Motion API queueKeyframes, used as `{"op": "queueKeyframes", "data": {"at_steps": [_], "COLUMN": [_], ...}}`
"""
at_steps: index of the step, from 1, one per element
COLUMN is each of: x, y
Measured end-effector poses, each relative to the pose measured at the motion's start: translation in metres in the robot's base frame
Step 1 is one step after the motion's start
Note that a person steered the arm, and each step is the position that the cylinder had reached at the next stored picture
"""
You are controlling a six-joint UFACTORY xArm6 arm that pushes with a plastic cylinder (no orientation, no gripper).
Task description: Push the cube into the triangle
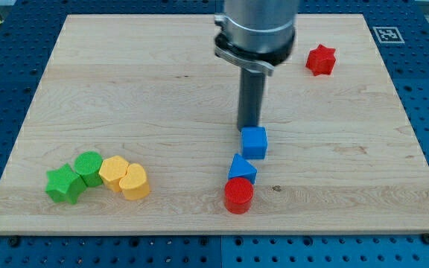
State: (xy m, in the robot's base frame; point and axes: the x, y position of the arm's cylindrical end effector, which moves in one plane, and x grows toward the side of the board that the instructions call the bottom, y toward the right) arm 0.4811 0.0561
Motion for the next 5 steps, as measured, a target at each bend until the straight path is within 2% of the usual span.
{"op": "queueKeyframes", "data": {"at_steps": [3,4,5], "x": [0.046,0.048,-0.021], "y": [0.023,0.032,0.034]}}
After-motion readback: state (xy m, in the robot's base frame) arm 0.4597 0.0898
